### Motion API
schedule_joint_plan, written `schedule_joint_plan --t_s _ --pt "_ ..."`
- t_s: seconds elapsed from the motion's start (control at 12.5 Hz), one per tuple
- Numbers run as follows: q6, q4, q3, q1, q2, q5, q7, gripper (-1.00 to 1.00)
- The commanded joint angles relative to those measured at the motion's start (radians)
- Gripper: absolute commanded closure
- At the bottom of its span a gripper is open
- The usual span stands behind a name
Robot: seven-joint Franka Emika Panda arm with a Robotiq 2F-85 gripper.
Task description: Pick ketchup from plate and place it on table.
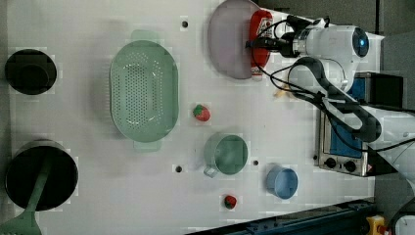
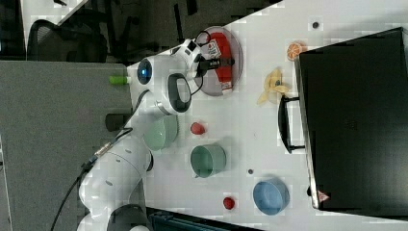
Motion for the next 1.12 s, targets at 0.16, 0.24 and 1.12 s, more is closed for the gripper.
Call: schedule_joint_plan --t_s 0.16,0.24,1.12 --pt "-0.167 0.101 0.022 0.000 -0.141 0.005 0.059 -0.24" --pt "-0.242 0.105 0.022 -0.005 -0.176 0.024 0.059 -0.24" --pt "-0.701 -0.115 -0.029 -0.084 -0.572 0.103 0.059 -0.24"
